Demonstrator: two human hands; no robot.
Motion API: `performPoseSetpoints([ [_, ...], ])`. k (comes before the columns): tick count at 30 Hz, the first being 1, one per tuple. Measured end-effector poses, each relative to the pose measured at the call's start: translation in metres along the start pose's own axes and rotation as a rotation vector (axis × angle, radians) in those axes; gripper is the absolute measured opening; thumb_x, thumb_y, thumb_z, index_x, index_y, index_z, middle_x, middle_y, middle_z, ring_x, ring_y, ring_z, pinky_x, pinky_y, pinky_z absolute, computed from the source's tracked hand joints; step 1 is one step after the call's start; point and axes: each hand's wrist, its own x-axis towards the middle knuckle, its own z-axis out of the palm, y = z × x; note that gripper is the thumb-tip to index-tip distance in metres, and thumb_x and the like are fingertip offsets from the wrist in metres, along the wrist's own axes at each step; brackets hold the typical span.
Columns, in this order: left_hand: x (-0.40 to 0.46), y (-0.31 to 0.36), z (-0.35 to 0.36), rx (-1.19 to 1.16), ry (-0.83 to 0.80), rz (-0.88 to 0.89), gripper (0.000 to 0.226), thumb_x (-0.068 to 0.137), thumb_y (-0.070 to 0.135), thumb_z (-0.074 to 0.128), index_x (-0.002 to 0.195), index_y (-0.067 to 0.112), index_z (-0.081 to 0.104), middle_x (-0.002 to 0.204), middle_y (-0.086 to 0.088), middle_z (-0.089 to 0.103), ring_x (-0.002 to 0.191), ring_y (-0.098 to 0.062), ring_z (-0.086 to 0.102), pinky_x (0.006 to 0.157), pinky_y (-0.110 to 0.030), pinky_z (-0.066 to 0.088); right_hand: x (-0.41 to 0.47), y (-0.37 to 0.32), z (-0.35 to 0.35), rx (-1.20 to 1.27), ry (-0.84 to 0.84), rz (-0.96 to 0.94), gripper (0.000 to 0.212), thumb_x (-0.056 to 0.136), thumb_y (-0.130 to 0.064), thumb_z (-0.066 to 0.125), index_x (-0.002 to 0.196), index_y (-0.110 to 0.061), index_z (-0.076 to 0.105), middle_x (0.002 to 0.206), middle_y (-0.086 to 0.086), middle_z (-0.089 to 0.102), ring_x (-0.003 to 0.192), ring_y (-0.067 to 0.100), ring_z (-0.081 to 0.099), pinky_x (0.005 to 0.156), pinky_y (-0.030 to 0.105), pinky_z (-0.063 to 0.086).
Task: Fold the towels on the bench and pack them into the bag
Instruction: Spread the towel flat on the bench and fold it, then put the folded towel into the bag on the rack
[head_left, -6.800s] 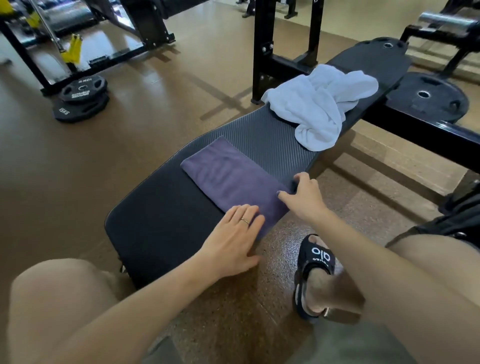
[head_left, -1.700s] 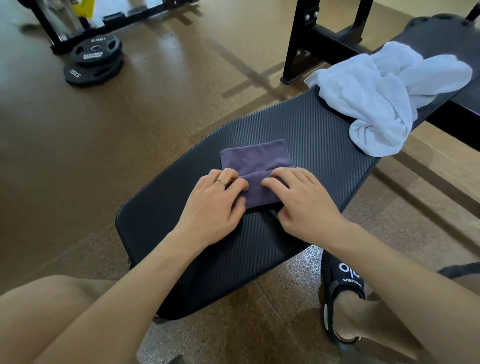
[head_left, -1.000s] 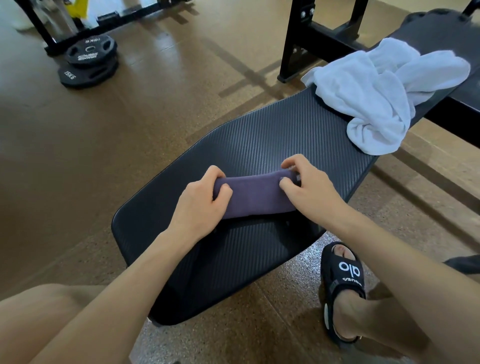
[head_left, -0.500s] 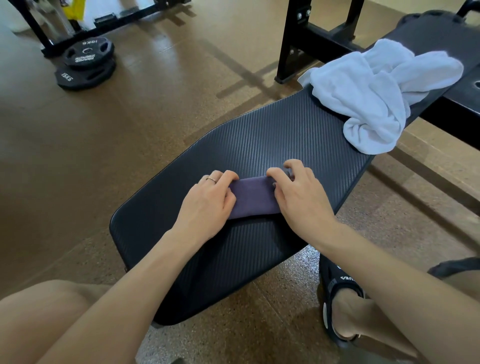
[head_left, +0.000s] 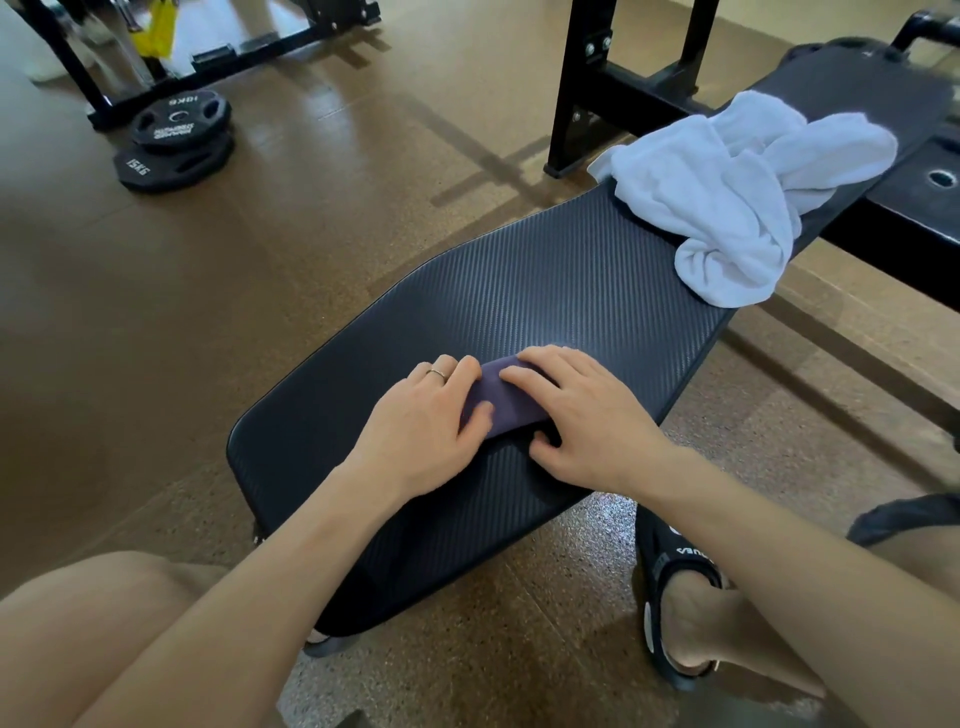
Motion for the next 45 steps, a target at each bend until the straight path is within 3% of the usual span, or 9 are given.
performPoseSetpoints([
  [5,-0.028,0.014,0.001,0.165,-0.088,0.088,0.073,0.074,0.077,0.055,0.120,0.020,0.048,0.108,0.002,0.053,0.093,-0.022,0.053,0.081,-0.038,0.049,-0.020,-0.007,-0.005,0.000,0.027,-0.058,0.065,0.069,-0.033,0.055,0.132,-0.017,0.056,0.132,0.003,0.055,0.126,0.027,0.050,0.111,0.040,0.037],
  [14,-0.083,0.044,0.006,0.228,-0.074,0.209,0.060,0.075,0.054,0.068,0.121,0.020,0.049,0.102,-0.003,0.056,0.086,-0.024,0.061,0.070,-0.030,0.042,-0.077,-0.028,0.001,-0.194,-0.075,-0.150,0.069,0.074,-0.027,0.074,0.137,-0.020,0.047,0.138,0.006,0.052,0.127,0.029,0.049,0.114,0.043,0.037],
  [18,-0.087,0.056,-0.007,0.296,-0.058,0.257,0.052,0.080,0.044,0.060,0.125,0.017,0.060,0.126,-0.008,0.061,0.112,-0.026,0.060,0.095,-0.038,0.050,-0.087,-0.031,-0.010,-0.240,0.005,-0.180,0.042,0.085,-0.025,0.058,0.126,-0.018,0.054,0.116,0.004,0.063,0.107,0.028,0.061,0.095,0.042,0.048],
  [22,-0.073,0.084,-0.034,0.278,0.003,0.268,0.038,0.080,0.038,0.053,0.109,0.016,0.065,0.104,-0.003,0.067,0.096,-0.024,0.064,0.082,-0.036,0.054,-0.104,-0.025,-0.040,-0.210,0.096,-0.131,0.031,0.082,-0.036,0.042,0.104,-0.018,0.056,0.090,0.002,0.066,0.082,0.028,0.066,0.074,0.042,0.049],
  [28,-0.020,0.167,-0.068,0.187,0.033,0.443,0.042,0.080,0.047,0.064,0.109,0.018,0.052,0.095,0.002,0.065,0.086,-0.025,0.066,0.067,-0.038,0.053,-0.156,0.012,-0.127,-0.136,0.091,0.025,0.017,0.083,-0.032,0.053,0.085,-0.022,0.040,0.076,0.000,0.061,0.068,0.029,0.061,0.059,0.035,0.036],
  [32,0.022,0.233,-0.092,0.129,-0.018,0.541,0.030,0.086,0.040,0.066,0.097,0.025,0.043,0.091,0.003,0.062,0.086,-0.027,0.063,0.065,-0.038,0.046,-0.201,0.043,-0.187,-0.171,0.037,0.218,0.028,0.082,-0.038,0.056,0.105,-0.021,0.056,0.089,-0.002,0.064,0.079,0.025,0.062,0.067,0.034,0.047],
  [36,0.049,0.302,-0.114,-0.033,-0.116,0.661,0.037,0.078,0.028,0.074,0.083,0.037,0.039,0.072,0.009,0.062,0.070,-0.016,0.060,0.065,-0.039,0.050,-0.248,0.065,-0.224,-0.146,0.050,0.296,0.040,0.074,-0.035,0.069,0.109,-0.023,0.053,0.090,-0.006,0.062,0.080,0.020,0.060,0.068,0.037,0.051],
  [40,0.061,0.355,-0.112,-0.039,-0.195,0.777,0.037,0.078,0.034,0.081,0.103,0.019,0.060,0.086,0.005,0.067,0.078,-0.015,0.061,0.072,-0.037,0.050,-0.300,0.088,-0.240,-0.123,0.074,0.440,0.025,0.082,-0.019,0.068,0.090,-0.025,0.045,0.069,-0.013,0.046,0.067,0.017,0.048,0.055,0.033,0.037],
  [45,0.064,0.401,-0.090,-0.043,-0.192,0.887,0.037,0.080,0.039,0.078,0.108,0.021,0.061,0.090,0.009,0.065,0.078,-0.009,0.058,0.076,-0.038,0.051,-0.359,0.106,-0.236,-0.002,0.103,0.489,0.025,0.080,-0.019,0.074,0.099,-0.014,0.057,0.083,0.002,0.061,0.078,0.024,0.059,0.066,0.039,0.047],
])
